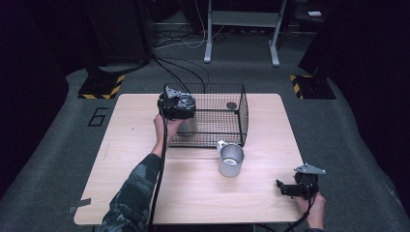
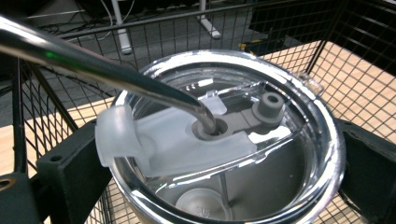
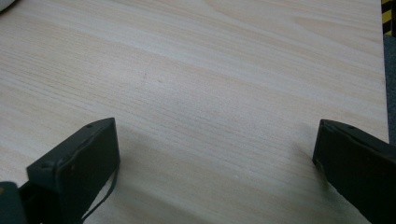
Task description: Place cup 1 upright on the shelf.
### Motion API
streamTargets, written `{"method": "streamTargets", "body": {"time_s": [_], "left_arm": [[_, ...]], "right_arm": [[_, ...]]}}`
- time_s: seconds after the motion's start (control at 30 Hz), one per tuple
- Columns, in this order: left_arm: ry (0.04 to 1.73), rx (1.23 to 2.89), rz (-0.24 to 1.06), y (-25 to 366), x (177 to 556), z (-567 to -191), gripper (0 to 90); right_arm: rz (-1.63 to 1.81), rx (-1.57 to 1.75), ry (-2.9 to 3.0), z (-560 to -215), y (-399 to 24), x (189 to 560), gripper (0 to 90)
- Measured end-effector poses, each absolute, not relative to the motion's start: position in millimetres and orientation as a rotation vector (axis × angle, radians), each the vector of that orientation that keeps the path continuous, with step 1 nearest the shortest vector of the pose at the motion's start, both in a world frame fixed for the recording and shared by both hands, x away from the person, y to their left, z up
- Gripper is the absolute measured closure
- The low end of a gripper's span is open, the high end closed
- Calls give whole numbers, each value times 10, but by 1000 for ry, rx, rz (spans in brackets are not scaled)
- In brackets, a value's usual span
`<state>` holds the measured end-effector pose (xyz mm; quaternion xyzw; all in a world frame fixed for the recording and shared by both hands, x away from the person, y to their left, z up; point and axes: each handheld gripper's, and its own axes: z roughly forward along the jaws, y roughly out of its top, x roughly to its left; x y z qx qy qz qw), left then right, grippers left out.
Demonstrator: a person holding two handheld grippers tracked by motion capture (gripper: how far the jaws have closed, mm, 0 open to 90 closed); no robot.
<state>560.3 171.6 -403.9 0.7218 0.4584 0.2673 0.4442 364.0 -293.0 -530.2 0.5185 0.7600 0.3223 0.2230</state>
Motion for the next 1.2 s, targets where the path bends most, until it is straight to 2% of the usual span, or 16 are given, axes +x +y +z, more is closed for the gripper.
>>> {"method": "streamTargets", "body": {"time_s": [0.17, 1.2], "left_arm": [[1122, 1772, 670, 1745, 5577, -3955, 0], [1051, 1799, 649, 1974, 5281, -3464, 0]], "right_arm": [[893, 1430, 2095, -5304, -2930, 3640, 0], [891, 1436, 2098, -5302, -2929, 3639, 0]]}}
